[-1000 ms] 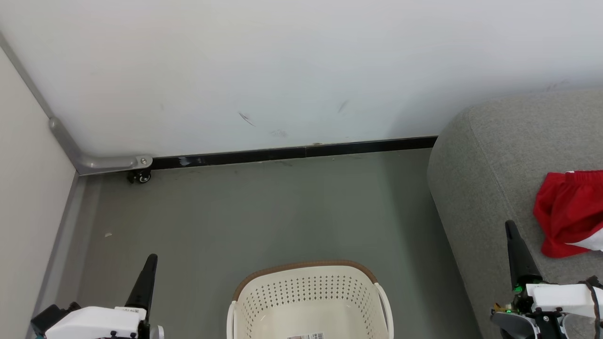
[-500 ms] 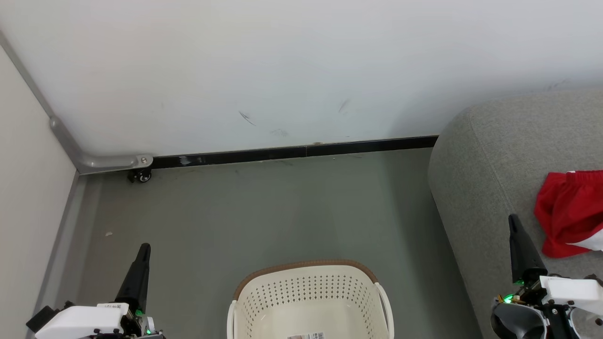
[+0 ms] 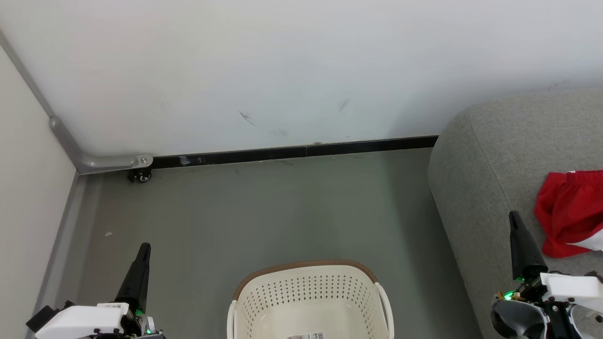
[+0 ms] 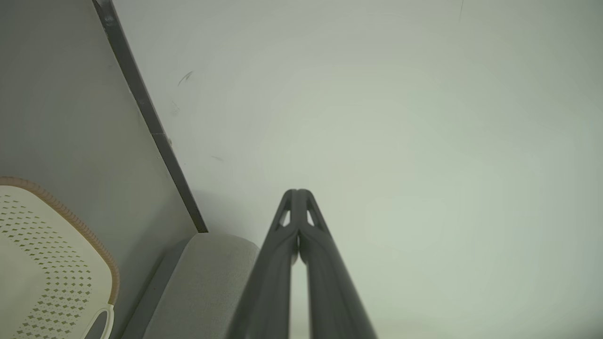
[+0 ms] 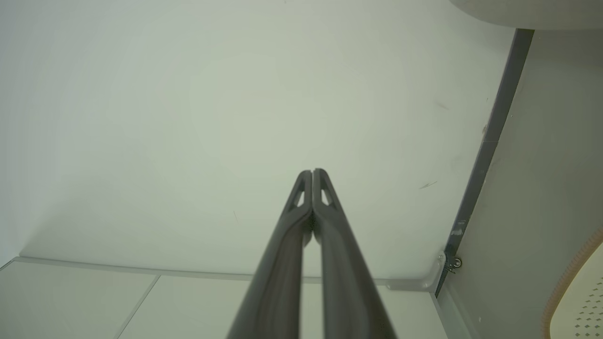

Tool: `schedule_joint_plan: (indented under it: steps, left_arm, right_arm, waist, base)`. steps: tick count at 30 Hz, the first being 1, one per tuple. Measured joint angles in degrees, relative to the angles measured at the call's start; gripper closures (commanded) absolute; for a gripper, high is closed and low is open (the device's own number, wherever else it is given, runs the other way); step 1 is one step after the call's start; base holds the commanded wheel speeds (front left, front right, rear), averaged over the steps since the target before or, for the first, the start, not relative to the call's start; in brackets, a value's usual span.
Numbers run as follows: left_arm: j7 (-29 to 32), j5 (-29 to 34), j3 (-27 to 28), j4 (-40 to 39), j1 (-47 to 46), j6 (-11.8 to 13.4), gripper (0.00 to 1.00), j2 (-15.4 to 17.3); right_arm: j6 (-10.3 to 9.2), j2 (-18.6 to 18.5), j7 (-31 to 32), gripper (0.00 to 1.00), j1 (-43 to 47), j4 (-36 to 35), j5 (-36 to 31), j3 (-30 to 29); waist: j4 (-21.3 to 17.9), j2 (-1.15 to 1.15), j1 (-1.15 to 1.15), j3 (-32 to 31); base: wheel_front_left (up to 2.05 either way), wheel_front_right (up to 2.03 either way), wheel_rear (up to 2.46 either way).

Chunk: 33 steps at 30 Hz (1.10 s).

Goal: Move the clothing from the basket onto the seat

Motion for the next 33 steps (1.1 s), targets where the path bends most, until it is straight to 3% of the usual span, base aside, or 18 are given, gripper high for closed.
schedule_joint_plan:
  steps: [33]
  left_arm:
    - [0.00, -0.01, 0.00, -0.01, -0.02, -0.01, 1.00, 0.00]
  right_arm:
    - [0.00, 0.00, 0.16, 1.00, 0.00, 0.05, 0.00, -0.12]
  waist:
    - [0.00, 0.00, -0.01, 0.01]
  base:
    - [0.00, 0.00, 0.00]
